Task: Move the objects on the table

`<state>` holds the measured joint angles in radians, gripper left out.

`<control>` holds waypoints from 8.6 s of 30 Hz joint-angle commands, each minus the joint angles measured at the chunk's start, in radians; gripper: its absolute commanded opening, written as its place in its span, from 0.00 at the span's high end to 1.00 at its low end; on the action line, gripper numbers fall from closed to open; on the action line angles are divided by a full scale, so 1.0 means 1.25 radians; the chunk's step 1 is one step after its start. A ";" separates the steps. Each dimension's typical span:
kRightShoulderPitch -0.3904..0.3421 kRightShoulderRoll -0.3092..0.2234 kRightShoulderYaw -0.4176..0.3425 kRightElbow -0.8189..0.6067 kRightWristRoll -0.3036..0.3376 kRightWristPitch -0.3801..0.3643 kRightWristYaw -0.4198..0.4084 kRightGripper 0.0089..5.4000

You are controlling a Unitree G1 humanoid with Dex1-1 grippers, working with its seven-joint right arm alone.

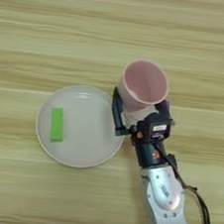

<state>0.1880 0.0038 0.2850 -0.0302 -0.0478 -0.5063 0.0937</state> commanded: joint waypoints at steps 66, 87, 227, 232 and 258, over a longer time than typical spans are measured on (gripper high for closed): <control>-0.005 -0.020 0.042 -0.015 -0.031 -0.029 0.070 0.01; 0.011 -0.062 0.044 -0.027 0.030 -0.019 0.139 0.01; -0.135 -0.133 -0.225 0.148 0.011 0.550 0.037 0.29; -0.135 -0.133 -0.224 0.143 0.013 0.557 0.038 0.37; -0.167 -0.140 -0.271 0.191 0.010 0.557 -0.041 0.74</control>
<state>-0.0317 -0.1484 -0.0307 0.1577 -0.0156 0.1398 0.0689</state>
